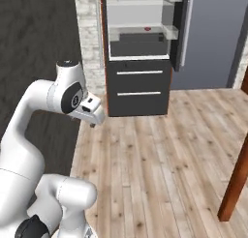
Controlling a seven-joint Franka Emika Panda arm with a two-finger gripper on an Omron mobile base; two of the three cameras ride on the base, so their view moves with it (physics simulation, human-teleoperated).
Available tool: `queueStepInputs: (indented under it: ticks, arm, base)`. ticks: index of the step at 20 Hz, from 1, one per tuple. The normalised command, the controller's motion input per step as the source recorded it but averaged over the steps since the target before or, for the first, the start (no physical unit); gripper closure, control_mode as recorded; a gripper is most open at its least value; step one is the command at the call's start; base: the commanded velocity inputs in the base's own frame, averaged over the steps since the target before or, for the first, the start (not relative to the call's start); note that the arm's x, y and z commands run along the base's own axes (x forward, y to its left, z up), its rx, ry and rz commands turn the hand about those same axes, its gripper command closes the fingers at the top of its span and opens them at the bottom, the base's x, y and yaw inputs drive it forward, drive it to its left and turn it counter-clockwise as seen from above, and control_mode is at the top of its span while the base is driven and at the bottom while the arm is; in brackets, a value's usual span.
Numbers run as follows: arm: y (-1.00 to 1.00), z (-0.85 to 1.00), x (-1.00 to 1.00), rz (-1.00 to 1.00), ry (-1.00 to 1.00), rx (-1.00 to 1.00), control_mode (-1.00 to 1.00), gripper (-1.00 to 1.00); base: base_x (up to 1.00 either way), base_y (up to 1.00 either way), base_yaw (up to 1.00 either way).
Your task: Take the cheese, steak, and lime from the fridge and place them on the plate on the dining counter to create an appetizer plate.
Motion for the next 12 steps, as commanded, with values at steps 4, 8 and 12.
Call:
queueStepInputs:
  ticks: [4, 8, 12]
  arm:
    - [0.0, 0.0, 0.0, 0.0, 0.0, 0.0, 1.0, -1.0]
    - [0.0, 0.0, 0.0, 0.0, 0.0, 0.0, 1.0, -1.0]
    - [0.0, 0.0, 0.0, 0.0, 0.0, 0.0, 1.0, -1.0]
  base:
    - [1.0, 0.0, 0.25]
    - [1.0, -0.15, 0.18]
    - [1.0, -0.49, 0.07]
